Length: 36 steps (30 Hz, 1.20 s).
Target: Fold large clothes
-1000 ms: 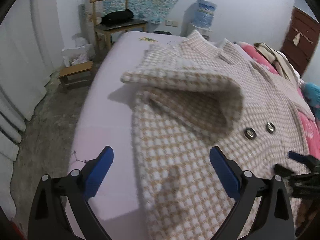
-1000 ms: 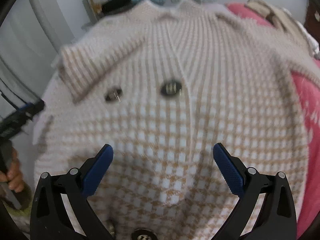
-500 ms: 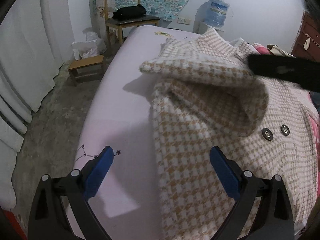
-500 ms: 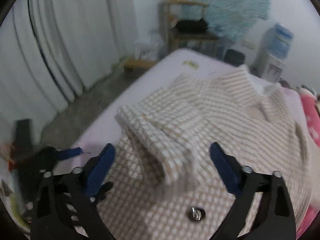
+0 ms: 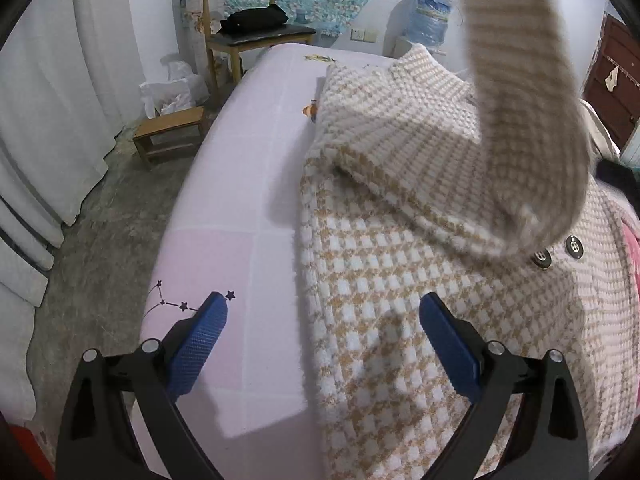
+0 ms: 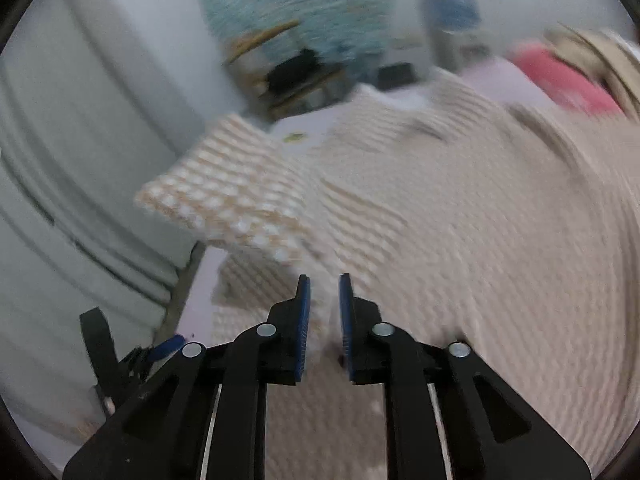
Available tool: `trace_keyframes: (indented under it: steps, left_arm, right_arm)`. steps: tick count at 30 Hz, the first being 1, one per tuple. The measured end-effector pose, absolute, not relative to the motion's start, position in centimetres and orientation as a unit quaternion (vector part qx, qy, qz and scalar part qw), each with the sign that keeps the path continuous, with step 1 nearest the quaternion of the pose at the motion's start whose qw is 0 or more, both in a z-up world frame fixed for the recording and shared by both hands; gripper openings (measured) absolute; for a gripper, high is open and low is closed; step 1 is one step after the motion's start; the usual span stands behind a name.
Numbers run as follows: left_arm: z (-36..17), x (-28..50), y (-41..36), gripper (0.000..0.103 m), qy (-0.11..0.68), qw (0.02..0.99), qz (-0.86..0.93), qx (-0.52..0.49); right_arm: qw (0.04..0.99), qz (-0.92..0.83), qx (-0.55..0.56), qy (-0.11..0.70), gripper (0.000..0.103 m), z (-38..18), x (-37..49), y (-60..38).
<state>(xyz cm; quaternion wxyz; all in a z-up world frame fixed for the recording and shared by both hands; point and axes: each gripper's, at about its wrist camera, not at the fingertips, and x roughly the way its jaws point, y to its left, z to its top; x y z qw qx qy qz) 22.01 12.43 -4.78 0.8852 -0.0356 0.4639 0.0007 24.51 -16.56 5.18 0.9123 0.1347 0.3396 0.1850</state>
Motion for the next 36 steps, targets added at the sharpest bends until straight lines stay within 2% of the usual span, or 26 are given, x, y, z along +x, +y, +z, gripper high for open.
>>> trace_keyframes:
  steps: [2, 3, 4, 6, 9, 18, 22, 27, 30, 33, 36]
  left_arm:
    - [-4.8, 22.1, 12.5, 0.095, 0.465, 0.884, 0.001, -0.035]
    - [-4.9, 22.1, 12.5, 0.095, 0.466, 0.884, 0.002, -0.034]
    - [-4.9, 22.2, 12.6, 0.095, 0.467, 0.884, 0.003, -0.034]
    - [-4.7, 22.4, 12.7, 0.095, 0.465, 0.884, 0.007, -0.032]
    - [-4.3, 23.0, 13.1, 0.095, 0.461, 0.886, 0.013, -0.038]
    - [-0.3, 26.3, 13.7, 0.095, 0.401, 0.912, -0.006, -0.087]
    - [-0.4, 27.4, 12.4, 0.091, 0.418, 0.905, -0.011, -0.072]
    - [-0.1, 26.5, 12.9, 0.090, 0.413, 0.875, -0.147, -0.203]
    - [-1.0, 27.5, 12.5, 0.090, 0.431, 0.839, -0.198, -0.267]
    - [-3.2, 29.9, 12.2, 0.090, 0.477, 0.788, -0.209, -0.330]
    - [-4.1, 30.9, 12.6, 0.087, 0.474, 0.781, -0.184, -0.362]
  right_arm:
    - [0.909, 0.162, 0.161, 0.349, 0.030, 3.5, 22.7, -18.9]
    - [0.908, 0.148, 0.171, 0.353, 0.040, 2.8, 21.8, -19.9]
    - [0.907, 0.129, 0.182, 0.357, 0.044, 1.9, 20.6, -21.1]
    - [0.907, 0.106, 0.195, 0.359, 0.044, 1.3, 18.9, -22.5]
    - [0.908, 0.088, 0.207, 0.354, 0.051, 1.1, 17.4, -23.8]
    - [0.913, 0.139, 0.189, 0.334, 0.055, 2.2, 18.6, -21.4]
    - [0.905, 0.176, 0.197, 0.335, 0.055, 2.5, 18.9, -20.3]
    - [0.906, 0.184, 0.189, 0.332, 0.061, 2.6, 18.7, -20.4]
    - [0.902, 0.184, 0.195, 0.339, 0.061, 2.0, 19.1, -20.7]
    - [0.897, 0.186, 0.204, 0.344, 0.061, 1.5, 19.1, -21.1]
    - [0.900, 0.185, 0.200, 0.340, 0.061, 1.6, 18.6, -21.3]
